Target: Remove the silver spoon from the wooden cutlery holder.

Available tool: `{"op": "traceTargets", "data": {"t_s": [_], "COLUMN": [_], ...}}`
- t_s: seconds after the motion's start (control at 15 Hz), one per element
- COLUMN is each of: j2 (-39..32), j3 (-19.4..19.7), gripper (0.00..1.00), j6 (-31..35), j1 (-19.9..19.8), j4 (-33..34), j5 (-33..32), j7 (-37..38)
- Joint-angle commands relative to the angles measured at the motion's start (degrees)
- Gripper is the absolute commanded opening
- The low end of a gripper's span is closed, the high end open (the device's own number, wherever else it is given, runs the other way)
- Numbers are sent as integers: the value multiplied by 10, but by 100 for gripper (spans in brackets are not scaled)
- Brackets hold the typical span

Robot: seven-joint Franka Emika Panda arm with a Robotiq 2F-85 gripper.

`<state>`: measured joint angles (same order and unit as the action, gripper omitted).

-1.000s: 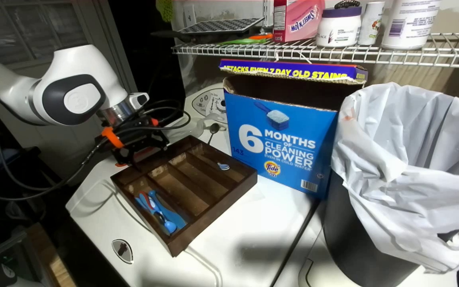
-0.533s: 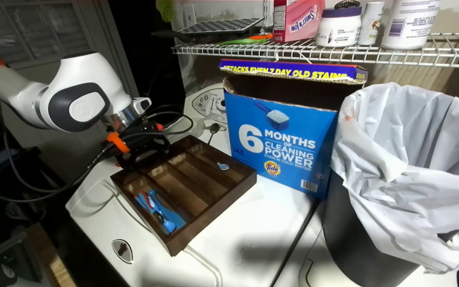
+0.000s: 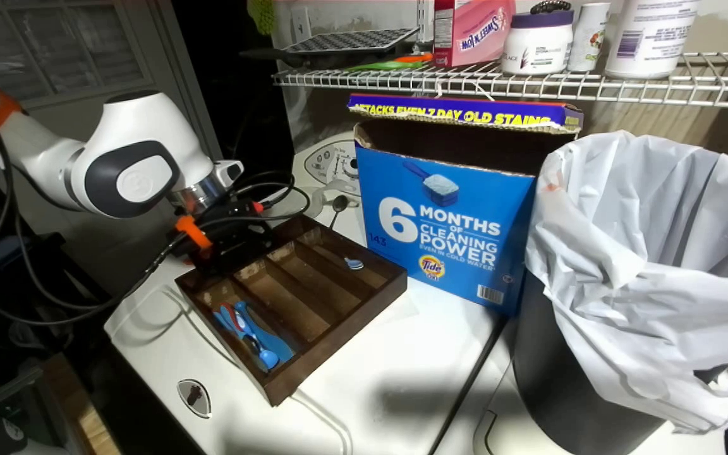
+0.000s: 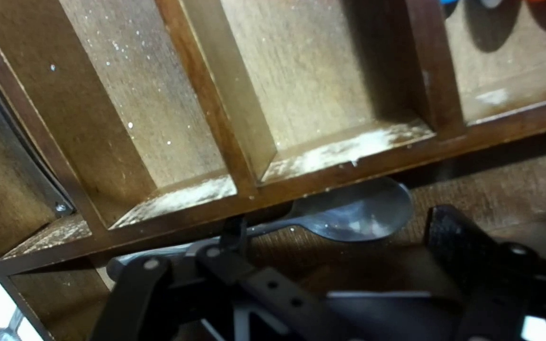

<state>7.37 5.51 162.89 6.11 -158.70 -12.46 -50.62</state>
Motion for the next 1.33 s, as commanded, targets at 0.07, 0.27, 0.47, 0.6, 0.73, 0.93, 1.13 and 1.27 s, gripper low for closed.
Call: {"op": "traceTargets", "data": {"t_s": [0.07,0.27,0.47,0.6,0.73,0.93,1.13,1.27], "j2": [-15,-14,-14,-14,-13,-11,-9,-8], "j3": [-6,-7,-9,-12,-14,-16,-20,-23], "gripper": [99,82,73,70,64,47,16,2], "j6": [29,33,35,36,36,36,39,38], "j1": [-7,-7,-7,-8,-9,-11,-10,-12], "j4": [0,0,1,3,4,4,5,5], "j5": [19,18,17,13,10,6,5,0], "j7": [-23,-22,-18,-13,-10,-5,-1,4]}}
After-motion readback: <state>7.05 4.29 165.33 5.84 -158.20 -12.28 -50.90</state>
